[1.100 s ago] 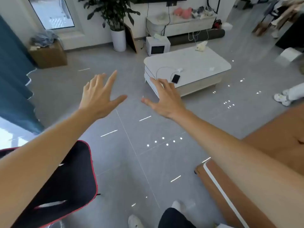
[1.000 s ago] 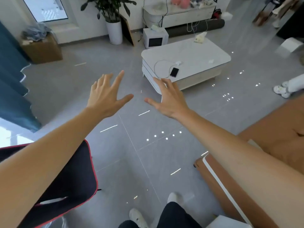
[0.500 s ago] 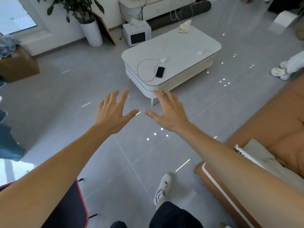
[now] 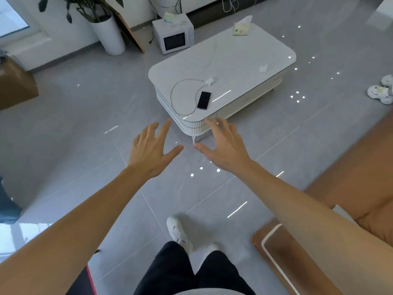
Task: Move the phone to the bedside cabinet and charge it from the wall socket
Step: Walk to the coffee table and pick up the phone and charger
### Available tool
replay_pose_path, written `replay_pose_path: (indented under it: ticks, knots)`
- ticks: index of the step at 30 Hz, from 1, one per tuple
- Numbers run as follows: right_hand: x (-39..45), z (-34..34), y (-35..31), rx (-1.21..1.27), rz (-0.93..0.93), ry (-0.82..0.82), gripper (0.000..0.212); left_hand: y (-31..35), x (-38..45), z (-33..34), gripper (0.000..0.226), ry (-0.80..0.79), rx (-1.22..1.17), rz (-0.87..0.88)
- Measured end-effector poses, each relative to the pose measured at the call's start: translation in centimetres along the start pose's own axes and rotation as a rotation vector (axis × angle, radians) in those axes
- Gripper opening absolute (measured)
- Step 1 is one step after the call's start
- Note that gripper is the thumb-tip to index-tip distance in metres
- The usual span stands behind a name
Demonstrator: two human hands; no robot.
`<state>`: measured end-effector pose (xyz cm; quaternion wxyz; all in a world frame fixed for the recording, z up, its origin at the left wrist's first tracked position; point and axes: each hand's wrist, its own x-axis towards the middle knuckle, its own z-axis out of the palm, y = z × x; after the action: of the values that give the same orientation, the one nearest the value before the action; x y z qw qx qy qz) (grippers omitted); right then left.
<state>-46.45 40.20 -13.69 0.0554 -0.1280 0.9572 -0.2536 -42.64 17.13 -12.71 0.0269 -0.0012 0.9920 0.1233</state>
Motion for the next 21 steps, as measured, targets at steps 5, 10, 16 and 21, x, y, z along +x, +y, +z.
replay_pose_path:
  ticks: [5,10,16,21]
  knots:
    - [8.4,2.2,2.3,-0.032,0.011,-0.040,0.087,-2.0,9.1,3.2,0.083,-0.017,-0.027,0.006]
    - [19.2,5.2,5.6,-0.053,0.074,-0.085,0.087,-5.6,20.9,8.1,0.082,-0.066,-0.080,0.025]
    - [31.2,10.4,9.7,-0.026,0.212,-0.111,0.084,-9.9,33.9,14.4,0.083,-0.195,-0.128,0.038]
    - [39.6,15.4,13.2,0.057,0.314,-0.148,0.081,-12.4,41.1,19.0,0.082,-0.277,-0.154,0.003]
